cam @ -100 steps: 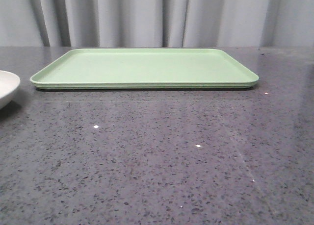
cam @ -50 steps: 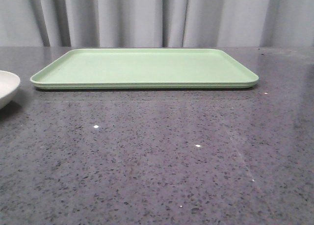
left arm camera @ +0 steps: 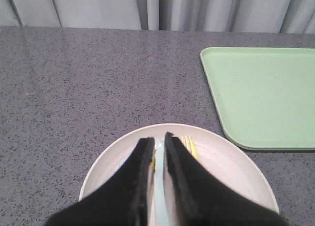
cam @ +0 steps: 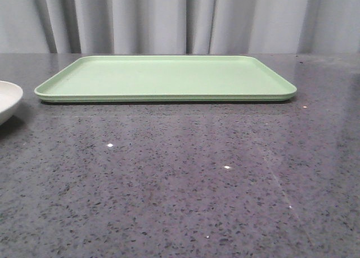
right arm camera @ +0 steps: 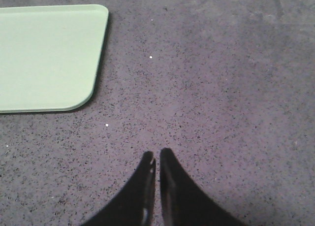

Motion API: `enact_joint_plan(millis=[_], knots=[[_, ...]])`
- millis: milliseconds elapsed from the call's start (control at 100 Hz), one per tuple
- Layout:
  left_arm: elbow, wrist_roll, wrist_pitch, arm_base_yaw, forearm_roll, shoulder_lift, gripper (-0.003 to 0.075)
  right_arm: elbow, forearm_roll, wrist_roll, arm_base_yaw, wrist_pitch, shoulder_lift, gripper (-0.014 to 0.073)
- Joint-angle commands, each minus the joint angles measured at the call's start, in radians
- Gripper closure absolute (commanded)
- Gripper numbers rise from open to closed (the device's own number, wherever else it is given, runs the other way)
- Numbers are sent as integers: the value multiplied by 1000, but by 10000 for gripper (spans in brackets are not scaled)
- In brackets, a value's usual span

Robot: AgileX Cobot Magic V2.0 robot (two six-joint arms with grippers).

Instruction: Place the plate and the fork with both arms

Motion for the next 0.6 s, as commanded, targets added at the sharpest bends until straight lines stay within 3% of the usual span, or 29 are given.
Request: enact_joint_plan(millis=[0,140,250,590], knots=[[-38,-1,-71,-8,-11,22,530,-47,-12,-9,-7,-55,33,385],[-38,-1,-71,-8,-4,25,350,-47,-12,-9,-7,-55,41,202],[-38,-1,-71,-8,-4,25,256,-47,-12,-9,-7,-58,41,153],[-41,-1,-113,-5,8,25,266,-47,4,-9,-7,-89,41,157]])
